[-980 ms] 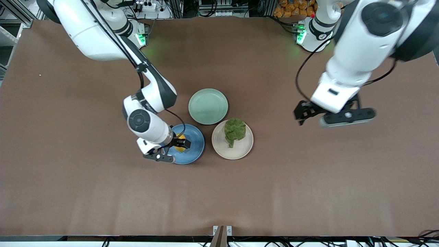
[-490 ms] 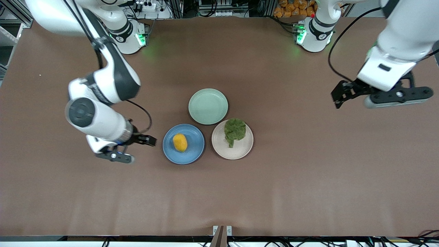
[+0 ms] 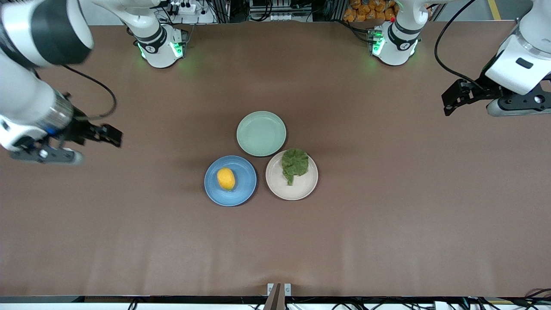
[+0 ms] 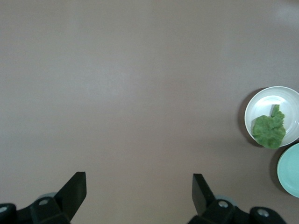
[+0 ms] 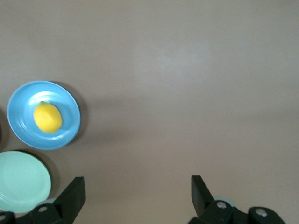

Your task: Place lemon and lettuce in plates

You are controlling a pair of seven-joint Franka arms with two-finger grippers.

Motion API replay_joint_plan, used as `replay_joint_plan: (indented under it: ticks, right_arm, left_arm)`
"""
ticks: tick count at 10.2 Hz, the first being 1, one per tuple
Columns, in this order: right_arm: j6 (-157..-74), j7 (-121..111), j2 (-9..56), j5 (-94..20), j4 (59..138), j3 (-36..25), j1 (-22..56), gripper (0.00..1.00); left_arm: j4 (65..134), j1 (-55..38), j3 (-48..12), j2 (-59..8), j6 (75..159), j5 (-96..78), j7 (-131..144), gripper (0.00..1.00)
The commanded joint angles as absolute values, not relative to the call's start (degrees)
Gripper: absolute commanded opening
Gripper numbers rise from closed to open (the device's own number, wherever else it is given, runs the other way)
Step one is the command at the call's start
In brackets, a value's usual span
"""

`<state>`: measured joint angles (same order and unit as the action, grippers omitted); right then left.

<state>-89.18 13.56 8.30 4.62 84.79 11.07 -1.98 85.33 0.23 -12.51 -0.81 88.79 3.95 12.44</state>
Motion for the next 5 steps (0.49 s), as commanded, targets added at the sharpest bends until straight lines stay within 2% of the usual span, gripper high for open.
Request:
replay_joint_plan:
  ticks: [1, 4, 5]
  right_arm:
    - [-88.16, 11.61, 4.67, 4.31, 86.75, 8.09, -0.35, 1.0]
    - [-88.85, 9.67, 4.74, 2.82, 86.75, 2.04, 3.33, 1.0]
    - [-88.68, 8.19, 4.57, 0.55, 87.01, 1.85, 2.64, 1.0]
  left_arm:
    - [87.01, -0.52, -10.21, 0.96, 87.37, 2.11, 9.5, 1.0]
    - [86.84, -1.32, -9.84, 1.05, 87.28, 2.2, 10.45, 1.0]
    - [86.84, -1.23, -9.84, 0.71, 87.36, 2.46, 10.37, 1.0]
